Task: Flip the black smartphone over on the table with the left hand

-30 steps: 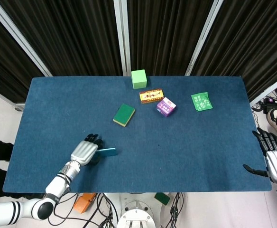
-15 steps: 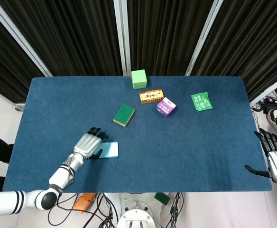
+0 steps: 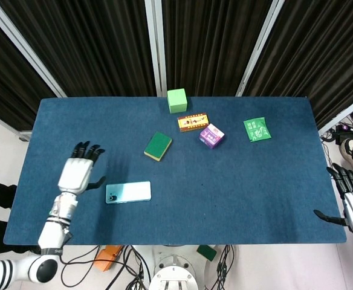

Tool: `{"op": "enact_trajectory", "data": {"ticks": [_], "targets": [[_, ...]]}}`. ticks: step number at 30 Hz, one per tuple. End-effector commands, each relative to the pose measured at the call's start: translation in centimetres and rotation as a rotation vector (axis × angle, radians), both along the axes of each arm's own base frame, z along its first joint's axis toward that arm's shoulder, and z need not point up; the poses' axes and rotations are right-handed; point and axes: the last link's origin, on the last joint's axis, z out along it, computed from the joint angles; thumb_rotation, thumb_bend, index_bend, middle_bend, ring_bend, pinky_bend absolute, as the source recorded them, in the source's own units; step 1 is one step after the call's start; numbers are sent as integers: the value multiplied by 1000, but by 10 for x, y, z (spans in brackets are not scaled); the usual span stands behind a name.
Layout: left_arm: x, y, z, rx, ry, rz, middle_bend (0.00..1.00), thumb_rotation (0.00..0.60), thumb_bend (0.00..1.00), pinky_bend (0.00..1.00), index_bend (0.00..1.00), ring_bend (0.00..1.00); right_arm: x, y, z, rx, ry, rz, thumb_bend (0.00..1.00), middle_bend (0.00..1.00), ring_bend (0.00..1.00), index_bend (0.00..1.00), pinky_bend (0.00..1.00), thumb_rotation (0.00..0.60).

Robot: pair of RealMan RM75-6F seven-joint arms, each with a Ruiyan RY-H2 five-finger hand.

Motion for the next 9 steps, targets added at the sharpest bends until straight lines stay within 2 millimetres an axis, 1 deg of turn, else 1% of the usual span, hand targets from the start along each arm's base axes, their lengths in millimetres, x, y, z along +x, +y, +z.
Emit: {"op": "enact_trajectory", "data": {"ticks": [1, 4, 5, 9], "targets": [[-39, -37, 39, 114, -9, 50, 116, 600, 149, 42, 189, 18, 0, 2, 0, -3, -2, 5, 148, 0, 0, 0, 0, 600], [-57, -61, 55, 140, -9, 77, 116, 600, 132, 42, 190, 19, 1, 4, 0, -7, -4, 13, 148, 0, 0, 0, 0, 600], [-64, -72, 61, 145, -8, 88, 116, 600, 131, 41, 190, 19, 3, 4, 0, -10, -5, 17, 148, 0, 0, 0, 0, 600], [-81, -103, 76, 152, 11, 125, 116, 600, 130, 40, 190, 29, 8, 4, -2, -8, -3, 33, 148, 0, 0, 0, 0, 600]]}}
